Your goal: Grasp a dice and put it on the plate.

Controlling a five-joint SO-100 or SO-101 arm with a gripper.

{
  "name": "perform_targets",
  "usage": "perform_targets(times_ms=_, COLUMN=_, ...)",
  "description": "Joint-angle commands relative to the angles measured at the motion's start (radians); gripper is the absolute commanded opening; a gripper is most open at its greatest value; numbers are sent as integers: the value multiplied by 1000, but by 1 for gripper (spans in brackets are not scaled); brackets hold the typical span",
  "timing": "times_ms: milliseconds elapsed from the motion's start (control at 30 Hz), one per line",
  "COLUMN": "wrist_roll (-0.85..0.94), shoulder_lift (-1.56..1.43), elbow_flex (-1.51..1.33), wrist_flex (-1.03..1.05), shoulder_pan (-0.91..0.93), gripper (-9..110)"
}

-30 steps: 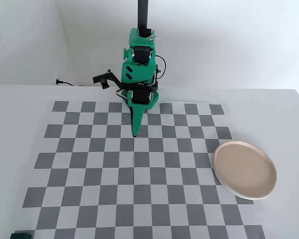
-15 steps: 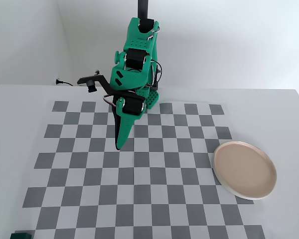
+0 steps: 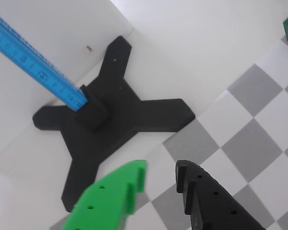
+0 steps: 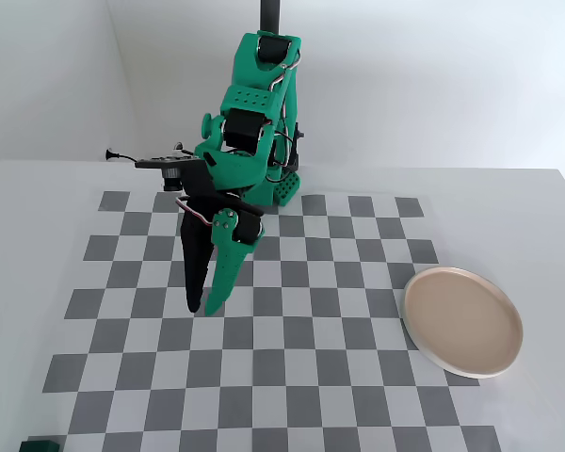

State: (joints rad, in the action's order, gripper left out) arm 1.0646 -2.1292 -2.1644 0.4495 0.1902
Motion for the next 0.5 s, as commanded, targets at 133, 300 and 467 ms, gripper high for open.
perform_targets(times_ms=133, wrist_roll=176, shoulder_lift=114, elbow_flex=219, wrist_flex=-46, shoulder_pan=55, gripper=18)
perform_targets(times_ms=300, wrist_roll=238, shoulder_lift=265, elbow_flex=373, wrist_flex=-17, shoulder_pan=138, gripper=24)
perform_targets(times_ms=467, wrist_roll=259, shoulder_lift=453, elbow_flex=578, wrist_flex=18, shoulder_pan=229, gripper=24)
